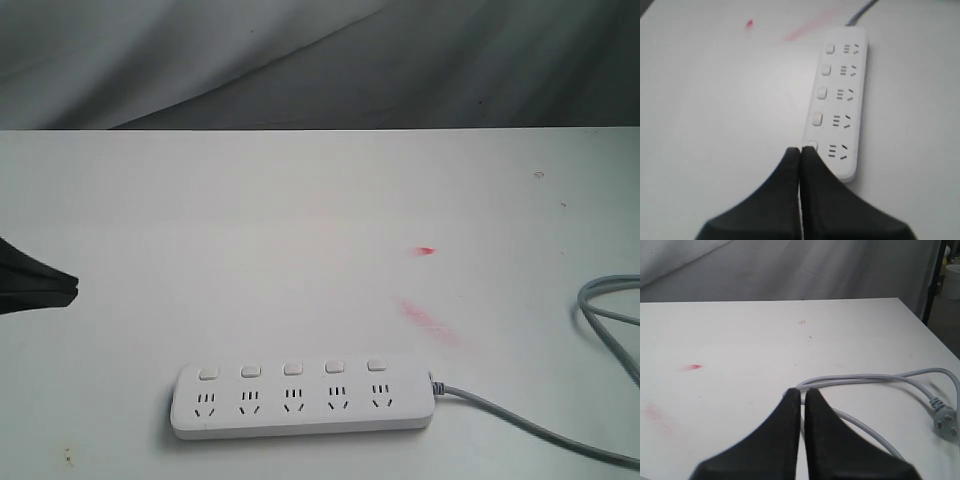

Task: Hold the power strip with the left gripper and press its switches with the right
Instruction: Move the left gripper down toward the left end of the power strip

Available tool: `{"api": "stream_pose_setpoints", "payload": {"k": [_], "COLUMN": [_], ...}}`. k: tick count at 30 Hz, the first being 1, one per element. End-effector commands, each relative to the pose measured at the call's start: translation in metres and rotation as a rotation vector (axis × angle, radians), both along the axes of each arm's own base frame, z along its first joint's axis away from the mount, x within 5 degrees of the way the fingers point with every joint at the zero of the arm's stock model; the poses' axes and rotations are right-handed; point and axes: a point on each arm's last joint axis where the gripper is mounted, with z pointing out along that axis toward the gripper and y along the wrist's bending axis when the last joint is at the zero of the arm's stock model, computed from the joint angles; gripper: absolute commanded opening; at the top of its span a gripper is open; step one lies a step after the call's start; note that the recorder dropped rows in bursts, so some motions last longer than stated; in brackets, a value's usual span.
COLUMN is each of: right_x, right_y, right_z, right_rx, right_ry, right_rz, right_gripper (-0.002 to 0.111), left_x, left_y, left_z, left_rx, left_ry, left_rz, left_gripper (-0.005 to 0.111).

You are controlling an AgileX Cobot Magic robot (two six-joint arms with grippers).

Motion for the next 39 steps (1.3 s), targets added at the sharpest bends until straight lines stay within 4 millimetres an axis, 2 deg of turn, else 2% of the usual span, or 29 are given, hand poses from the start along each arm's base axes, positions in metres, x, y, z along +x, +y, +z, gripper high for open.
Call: {"api": "stream_pose_setpoints", "payload": {"k": [1,12,15,18,21,24,26,30,39], "right_x": [0.000,0.000,0.000,0.000,0.000,0.000,0.000,0.000,0.000], "right_y": [-0.001,-0.001,-0.001,-0.001,-0.001,-0.001,-0.001,-0.001,-0.001], "right_z": [-0.001,-0.001,-0.001,-0.001,-0.001,-0.001,-0.001,-0.001,-0.001], "right_rx": [0.001,0.001,0.001,0.001,0.001,0.001,0.001,0.001,0.001], "right_ry": [-0.003,-0.003,-0.003,-0.003,-0.003,-0.003,-0.003,-0.003,-0.003], "right_rz": [-0.010,-0.010,-0.010,-0.010,-0.010,-0.010,-0.010,-0.010,-0.010], "right_gripper": [0.003,0.003,0.003,0.003,0.003,0.003,0.003,0.003,0.003], "left_x": [-0.001,-0.001,-0.002,0.000,0.003,0.007,0.009,0.016,0.039], "left_y": [0.002,0.002,0.002,0.002,0.001,0.000,-0.002,-0.007,-0.023], "left_z": [-0.001,-0.001,-0.001,-0.003,-0.010,-0.024,-0.037,-0.058,-0.094], "left_rx": [0.039,0.039,0.071,0.068,0.074,0.108,0.143,0.161,0.211], "left_ry": [0.012,0.000,-0.043,-0.035,0.000,0.072,0.133,0.225,0.254], "left_rz": [-0.029,-0.036,-0.084,-0.088,-0.111,-0.173,-0.237,-0.312,-0.308], "left_gripper": [0.000,0.000,0.004,0.018,0.041,0.065,0.073,0.073,0.074]}}
